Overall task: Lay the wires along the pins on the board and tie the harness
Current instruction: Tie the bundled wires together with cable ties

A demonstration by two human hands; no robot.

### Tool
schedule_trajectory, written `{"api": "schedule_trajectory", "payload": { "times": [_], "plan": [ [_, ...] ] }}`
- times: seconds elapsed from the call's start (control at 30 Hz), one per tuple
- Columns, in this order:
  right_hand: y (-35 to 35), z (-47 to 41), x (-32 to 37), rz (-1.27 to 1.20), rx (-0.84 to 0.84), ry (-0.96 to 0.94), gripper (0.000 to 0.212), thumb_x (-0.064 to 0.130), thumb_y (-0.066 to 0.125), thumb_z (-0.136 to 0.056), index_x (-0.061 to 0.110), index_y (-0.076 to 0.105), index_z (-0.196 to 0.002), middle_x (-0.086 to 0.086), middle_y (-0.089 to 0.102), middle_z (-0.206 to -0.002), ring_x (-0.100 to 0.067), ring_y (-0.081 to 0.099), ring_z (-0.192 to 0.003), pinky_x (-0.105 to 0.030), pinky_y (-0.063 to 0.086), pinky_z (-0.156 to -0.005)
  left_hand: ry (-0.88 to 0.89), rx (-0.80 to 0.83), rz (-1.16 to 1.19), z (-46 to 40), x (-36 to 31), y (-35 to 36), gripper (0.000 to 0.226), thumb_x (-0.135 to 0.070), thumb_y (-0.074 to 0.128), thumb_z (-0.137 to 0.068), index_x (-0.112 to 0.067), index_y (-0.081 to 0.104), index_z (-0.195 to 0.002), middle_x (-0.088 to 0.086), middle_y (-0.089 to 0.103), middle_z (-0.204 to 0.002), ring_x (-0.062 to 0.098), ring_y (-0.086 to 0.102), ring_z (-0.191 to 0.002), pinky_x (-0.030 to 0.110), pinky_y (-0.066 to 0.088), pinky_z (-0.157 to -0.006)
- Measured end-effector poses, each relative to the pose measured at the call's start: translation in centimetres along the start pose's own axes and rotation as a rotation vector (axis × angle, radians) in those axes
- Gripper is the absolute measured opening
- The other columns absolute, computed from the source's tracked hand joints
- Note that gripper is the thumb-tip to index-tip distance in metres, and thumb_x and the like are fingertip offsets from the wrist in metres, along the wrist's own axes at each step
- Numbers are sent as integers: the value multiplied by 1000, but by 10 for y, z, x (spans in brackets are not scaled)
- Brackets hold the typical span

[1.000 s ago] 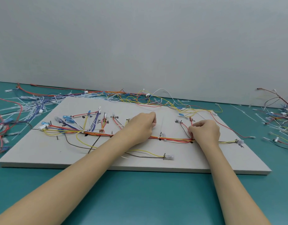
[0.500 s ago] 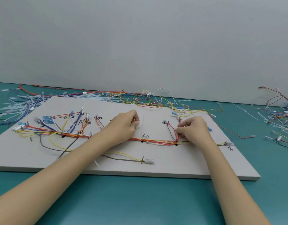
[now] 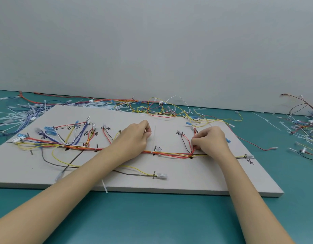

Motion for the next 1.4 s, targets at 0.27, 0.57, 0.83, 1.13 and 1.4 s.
{"api": "schedule_trajectory", "payload": {
  "times": [0.27, 0.57, 0.83, 1.13, 1.4],
  "plan": [
    [0, 0, 1, 14, 0, -33, 16, 3, 72, -66, 17, 74, -59, 0, 64, -50, -17, 59, -61, -39, 58, -72, 21, 13, -113, 2, -2, 2, 3, -21, 43, -98, -20, 46, -98, 4, 59, -91, 28, 51, -92, 43, 45, -79],
    [2, -1, 0, 2, 19, -31, 17, 4, 73, -65, 19, 73, -58, 2, 64, -50, -17, 60, -58, -39, 58, -70, -4, 22, -117, 5, -1, 1, 3, -21, 42, -99, -21, 45, -97, 5, 59, -91, 28, 51, -92, 45, 46, -80],
    [4, -1, 1, -10, 34, -41, 22, 1, 71, -65, 21, 72, -56, 5, 63, -47, -16, 59, -56, -36, 57, -66, -8, 13, -121, 10, -5, -2, 6, -22, 41, -100, -20, 47, -99, 5, 59, -92, 27, 51, -93, 43, 44, -79],
    [13, -5, 3, 175, -47, -107, 13, 27, 68, -76, 17, 71, -83, 6, 60, -82, -17, 55, -90, -30, 45, -70, 11, -63, -104, 14, -9, -7, 9, -23, 39, -100, -20, 48, -99, -1, 54, -93, 22, 48, -91, 39, 42, -74],
    [27, 23, 55, -383, -69, -338, 13, 6, 63, -85, 13, 73, -79, 5, 69, -74, -2, 60, -66, -19, 48, -67, 294, -301, -154, 24, -46, -25, 4, -9, 57, -94, -7, 61, -94, 4, 62, -88, 27, 54, -84, 40, 44, -75]
  ]
}}
Point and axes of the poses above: each hand's wrist, its own z-axis away from the middle knuckle, its own y-axis out of the palm, x = y × z, the point moved 7 cm from there along -z, towards the middle knuckle
